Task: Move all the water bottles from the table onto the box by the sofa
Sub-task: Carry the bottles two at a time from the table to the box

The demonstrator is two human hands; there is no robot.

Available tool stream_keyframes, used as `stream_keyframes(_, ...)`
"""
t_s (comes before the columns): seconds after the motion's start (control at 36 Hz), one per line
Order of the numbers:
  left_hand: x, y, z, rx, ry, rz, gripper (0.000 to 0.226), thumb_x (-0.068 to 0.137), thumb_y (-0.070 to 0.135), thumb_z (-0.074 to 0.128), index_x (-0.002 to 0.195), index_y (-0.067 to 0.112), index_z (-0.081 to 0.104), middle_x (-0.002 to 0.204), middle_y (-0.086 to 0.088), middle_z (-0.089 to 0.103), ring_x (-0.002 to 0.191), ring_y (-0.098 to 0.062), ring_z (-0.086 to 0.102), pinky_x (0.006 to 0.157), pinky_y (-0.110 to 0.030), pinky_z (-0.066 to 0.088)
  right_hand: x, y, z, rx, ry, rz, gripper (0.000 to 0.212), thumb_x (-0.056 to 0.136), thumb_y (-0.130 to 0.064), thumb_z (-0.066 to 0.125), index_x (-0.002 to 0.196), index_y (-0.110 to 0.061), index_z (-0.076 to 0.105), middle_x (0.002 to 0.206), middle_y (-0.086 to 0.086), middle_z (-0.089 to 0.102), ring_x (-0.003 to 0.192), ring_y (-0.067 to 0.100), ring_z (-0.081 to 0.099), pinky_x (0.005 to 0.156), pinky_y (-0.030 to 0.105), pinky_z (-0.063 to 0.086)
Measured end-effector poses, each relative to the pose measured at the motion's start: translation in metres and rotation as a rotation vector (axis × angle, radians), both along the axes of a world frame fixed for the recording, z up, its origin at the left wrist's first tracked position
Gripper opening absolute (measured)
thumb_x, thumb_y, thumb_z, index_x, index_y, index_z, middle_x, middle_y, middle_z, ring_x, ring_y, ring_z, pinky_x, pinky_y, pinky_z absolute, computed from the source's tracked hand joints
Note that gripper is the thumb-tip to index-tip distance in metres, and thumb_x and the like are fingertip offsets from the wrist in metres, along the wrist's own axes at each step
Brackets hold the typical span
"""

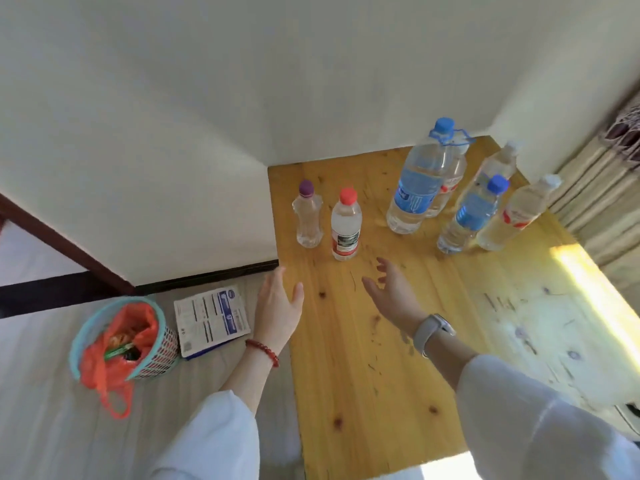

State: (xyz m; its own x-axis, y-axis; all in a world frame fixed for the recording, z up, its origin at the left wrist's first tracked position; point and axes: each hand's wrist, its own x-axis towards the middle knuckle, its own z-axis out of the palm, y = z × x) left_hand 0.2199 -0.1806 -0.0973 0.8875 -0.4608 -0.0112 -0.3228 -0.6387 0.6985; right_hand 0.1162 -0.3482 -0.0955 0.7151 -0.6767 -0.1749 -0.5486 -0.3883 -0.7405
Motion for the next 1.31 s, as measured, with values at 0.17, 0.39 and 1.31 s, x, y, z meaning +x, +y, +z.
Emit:
stream_keyframes(0.17,0.086,-0.059,-0.031,-0.032,0.044,-0.008,0.065,0.091,0.033,0.051,0.142,0.008,0.021,0.145,-0.017,0.032,0.132,-0.028,0.036,0.101,-0.036,0.037,0.072,-0.032,-0.026,0.071,-0.021,-0.087,0.081,0.084,-0.035,0.061,0.144,-0.009,0.014,0.147,0.013,0.029,0.132,0.028,0.036,0.102,0.039,0.039)
stream_keyframes(0.39,0.136,-0.119,-0.067,-0.155,0.12,-0.048,0.079,0.078,0.036,0.069,0.136,0.004,0.027,0.133,-0.016,0.04,0.123,-0.029,0.04,0.098,-0.043,0.044,0.115,-0.05,-0.055,0.217,-0.176,-0.135,0.082,0.077,-0.027,0.071,0.14,-0.022,0.02,0.143,0.001,0.032,0.13,0.013,0.035,0.105,0.028,0.034)
stream_keyframes(1.31,-0.089,-0.105,-0.027,-0.094,0.213,-0.627,0.068,0.084,0.054,0.043,0.139,0.018,0.026,0.128,-0.01,0.052,0.114,-0.02,0.051,0.082,-0.023,0.041,-0.16,0.009,-0.022,0.165,0.066,-0.53,0.04,0.081,-0.056,0.05,0.109,-0.032,0.035,0.084,-0.01,0.061,0.071,0.01,0.063,0.064,0.037,0.055)
